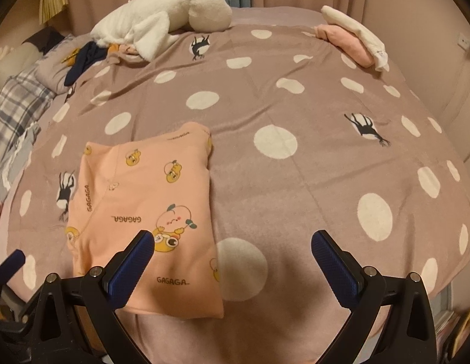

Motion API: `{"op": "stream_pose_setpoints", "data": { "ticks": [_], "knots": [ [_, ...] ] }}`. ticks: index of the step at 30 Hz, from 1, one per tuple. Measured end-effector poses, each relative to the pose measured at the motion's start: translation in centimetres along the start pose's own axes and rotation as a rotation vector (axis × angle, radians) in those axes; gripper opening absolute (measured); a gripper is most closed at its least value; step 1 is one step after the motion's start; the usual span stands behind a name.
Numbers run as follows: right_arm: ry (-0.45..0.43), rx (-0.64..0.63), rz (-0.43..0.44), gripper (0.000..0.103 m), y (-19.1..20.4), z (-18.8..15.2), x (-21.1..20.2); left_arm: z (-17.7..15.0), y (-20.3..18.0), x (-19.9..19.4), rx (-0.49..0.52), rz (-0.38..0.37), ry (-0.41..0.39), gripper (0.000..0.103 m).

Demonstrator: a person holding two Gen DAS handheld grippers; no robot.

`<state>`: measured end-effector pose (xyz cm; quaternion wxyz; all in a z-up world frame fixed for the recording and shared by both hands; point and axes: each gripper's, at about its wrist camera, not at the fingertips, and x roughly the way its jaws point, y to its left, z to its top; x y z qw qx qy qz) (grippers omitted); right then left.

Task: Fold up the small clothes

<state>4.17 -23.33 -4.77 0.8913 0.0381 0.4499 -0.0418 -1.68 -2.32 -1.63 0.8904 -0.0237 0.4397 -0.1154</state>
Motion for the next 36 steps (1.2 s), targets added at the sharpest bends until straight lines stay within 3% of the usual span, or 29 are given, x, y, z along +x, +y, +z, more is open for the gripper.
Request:
{"op": "stream_pose_setpoints", "data": {
  "ticks": [36],
  "knots": [
    [0.034,-0.081,-0.045,0.102,1.5,-0.1,1.0,-0.3,-0.5,0.5,0.042,0.034,0.012,0.103]
  ]
}}
